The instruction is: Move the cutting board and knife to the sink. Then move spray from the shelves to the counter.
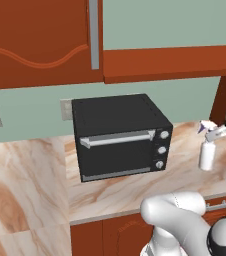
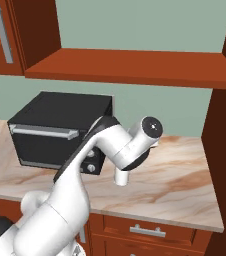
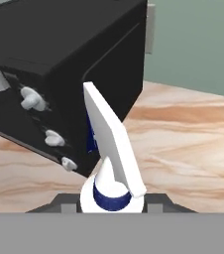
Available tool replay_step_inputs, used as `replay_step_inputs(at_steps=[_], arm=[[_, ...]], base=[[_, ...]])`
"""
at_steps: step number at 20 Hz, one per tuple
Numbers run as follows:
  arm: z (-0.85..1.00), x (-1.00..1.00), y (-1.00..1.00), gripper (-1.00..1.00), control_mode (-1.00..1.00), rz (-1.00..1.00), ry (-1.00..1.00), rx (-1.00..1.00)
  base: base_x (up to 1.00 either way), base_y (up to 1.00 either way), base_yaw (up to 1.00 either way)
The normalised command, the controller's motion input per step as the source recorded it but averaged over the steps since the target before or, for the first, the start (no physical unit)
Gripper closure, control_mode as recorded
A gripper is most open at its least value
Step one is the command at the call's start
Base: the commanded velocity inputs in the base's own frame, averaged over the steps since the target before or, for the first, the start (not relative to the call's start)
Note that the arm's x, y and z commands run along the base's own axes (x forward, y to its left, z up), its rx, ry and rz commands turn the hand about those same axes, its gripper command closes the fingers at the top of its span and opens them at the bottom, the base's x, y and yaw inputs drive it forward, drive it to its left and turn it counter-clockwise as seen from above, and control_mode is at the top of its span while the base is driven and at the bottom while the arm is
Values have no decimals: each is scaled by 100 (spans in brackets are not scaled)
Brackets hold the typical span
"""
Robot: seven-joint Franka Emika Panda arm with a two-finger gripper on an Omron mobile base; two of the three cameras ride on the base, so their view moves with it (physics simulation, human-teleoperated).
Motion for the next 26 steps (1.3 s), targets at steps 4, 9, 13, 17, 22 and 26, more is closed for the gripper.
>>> replay_step_inputs(at_steps=[4,9,13,17,22,26], arm=[[-13,66,-1,100,-100,0,0,2],[-7,58,-17,100,-100,0,0,2],[-29,36,-21,100,-100,0,0,0],[-47,25,-9,100,-100,0,0,0],[-47,17,-3,100,-100,0,0,0],[-31,16,-4,100,-100,0,0,0]], base=[[0,0,0],[0,0,0],[0,0,0],[0,0,0],[0,0,0],[0,0,0]])
